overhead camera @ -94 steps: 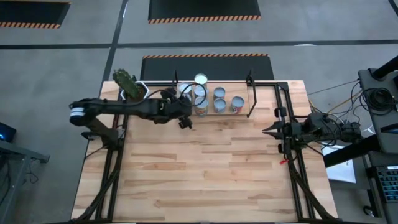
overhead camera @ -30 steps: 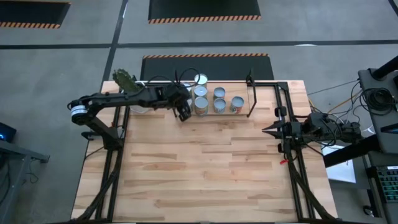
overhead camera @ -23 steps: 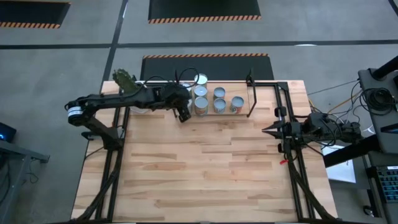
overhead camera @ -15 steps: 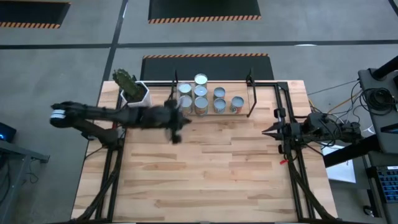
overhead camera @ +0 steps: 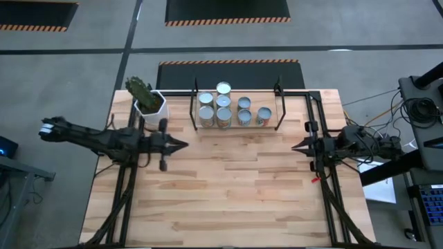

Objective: Pick and place cans onto a shelf
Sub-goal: Return to Home Position

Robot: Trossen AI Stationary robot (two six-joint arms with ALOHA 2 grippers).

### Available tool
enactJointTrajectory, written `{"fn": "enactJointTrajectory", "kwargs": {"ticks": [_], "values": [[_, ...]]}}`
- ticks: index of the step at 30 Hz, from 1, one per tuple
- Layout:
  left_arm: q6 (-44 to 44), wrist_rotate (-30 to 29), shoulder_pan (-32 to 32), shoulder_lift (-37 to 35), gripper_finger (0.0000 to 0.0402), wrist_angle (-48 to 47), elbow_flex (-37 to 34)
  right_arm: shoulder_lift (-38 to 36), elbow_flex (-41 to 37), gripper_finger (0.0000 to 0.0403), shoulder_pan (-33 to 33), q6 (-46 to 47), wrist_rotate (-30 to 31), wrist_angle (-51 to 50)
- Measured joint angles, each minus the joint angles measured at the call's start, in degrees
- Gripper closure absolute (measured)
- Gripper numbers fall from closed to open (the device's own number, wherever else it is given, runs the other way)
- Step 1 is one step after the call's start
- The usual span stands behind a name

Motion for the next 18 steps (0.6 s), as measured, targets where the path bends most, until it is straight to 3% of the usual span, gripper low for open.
{"fn": "enactJointTrajectory", "kwargs": {"ticks": [13, 18], "values": [[-1.21, 0.0, 0.04, -24.97, 0.0402, 0.1, -13.94, -0.12, -0.66, 0.039, 0.01, -0.26, 0.01, -1.16], [-2.49, 0.03, 0.04, -32.96, 0.0402, -5.58, -15.45, -0.12, -0.96, 0.039, 0.0, -0.57, 0.02, -1.25]]}}
